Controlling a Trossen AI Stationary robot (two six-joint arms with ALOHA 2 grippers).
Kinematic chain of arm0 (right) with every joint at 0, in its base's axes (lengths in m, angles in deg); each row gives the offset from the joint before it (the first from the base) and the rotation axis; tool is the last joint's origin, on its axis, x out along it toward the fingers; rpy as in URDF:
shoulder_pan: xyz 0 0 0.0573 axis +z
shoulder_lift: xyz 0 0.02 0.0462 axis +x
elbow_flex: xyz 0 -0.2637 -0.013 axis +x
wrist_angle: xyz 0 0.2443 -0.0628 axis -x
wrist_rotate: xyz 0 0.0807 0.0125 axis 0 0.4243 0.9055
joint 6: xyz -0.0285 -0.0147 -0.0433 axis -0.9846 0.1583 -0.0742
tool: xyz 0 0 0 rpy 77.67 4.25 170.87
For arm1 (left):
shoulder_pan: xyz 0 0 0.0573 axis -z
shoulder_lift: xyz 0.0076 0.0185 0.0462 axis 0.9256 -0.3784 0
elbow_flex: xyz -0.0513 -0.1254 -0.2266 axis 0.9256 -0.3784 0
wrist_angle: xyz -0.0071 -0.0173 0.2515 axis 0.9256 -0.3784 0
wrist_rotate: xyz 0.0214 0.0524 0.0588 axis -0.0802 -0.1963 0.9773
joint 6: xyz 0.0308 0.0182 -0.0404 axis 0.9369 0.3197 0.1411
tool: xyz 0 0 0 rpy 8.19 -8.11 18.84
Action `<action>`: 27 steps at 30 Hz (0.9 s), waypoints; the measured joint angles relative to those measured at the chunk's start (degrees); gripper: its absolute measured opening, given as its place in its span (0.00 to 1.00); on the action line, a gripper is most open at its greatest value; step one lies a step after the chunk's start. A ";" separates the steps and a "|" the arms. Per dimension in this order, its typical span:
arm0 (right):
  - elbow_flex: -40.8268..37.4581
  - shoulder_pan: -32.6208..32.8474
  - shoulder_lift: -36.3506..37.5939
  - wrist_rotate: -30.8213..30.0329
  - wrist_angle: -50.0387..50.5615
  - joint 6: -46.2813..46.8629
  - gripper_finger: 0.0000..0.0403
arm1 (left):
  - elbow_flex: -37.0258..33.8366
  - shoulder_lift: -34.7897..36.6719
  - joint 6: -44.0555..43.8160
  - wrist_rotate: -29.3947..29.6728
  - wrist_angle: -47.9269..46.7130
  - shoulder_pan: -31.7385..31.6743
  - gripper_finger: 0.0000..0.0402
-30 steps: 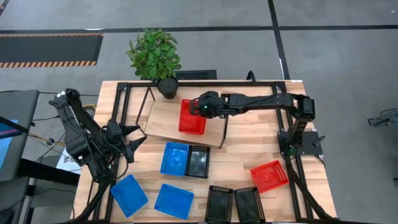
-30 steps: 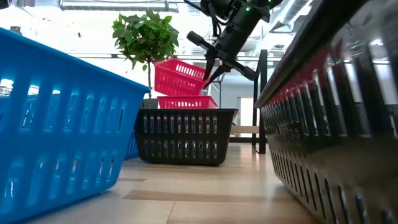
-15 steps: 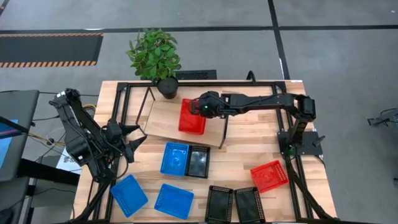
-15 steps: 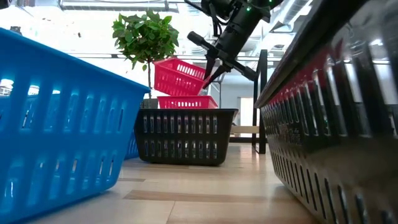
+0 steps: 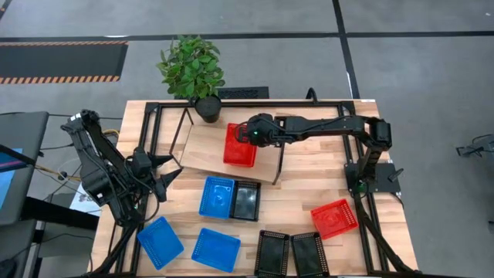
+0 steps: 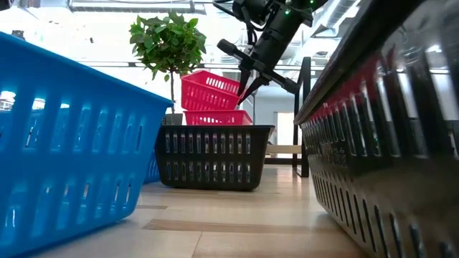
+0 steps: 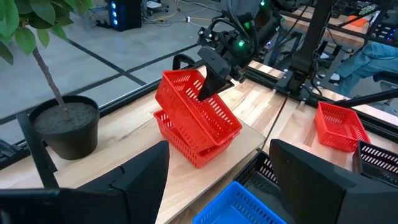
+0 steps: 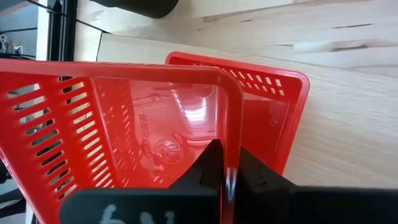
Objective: Stack baskets on shelf by color
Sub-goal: Stack the left red basket on top of the other red basket on the shelf
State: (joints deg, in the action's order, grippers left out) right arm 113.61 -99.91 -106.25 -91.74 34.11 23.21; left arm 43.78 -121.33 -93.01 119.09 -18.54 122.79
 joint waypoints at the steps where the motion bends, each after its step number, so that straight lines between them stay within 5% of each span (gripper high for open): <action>1: 0.00 0.00 0.00 0.02 0.00 0.00 0.07 | 0.00 0.00 0.00 -0.02 -0.17 0.00 0.66; 27: -0.46 -0.37 0.04 1.44 -1.46 -1.57 0.07 | 0.00 0.00 -0.02 -0.04 -1.27 0.02 0.66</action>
State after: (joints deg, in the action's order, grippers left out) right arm 113.15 -100.28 -106.21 -90.30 32.65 21.64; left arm 43.78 -121.33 -93.04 119.05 -19.81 122.81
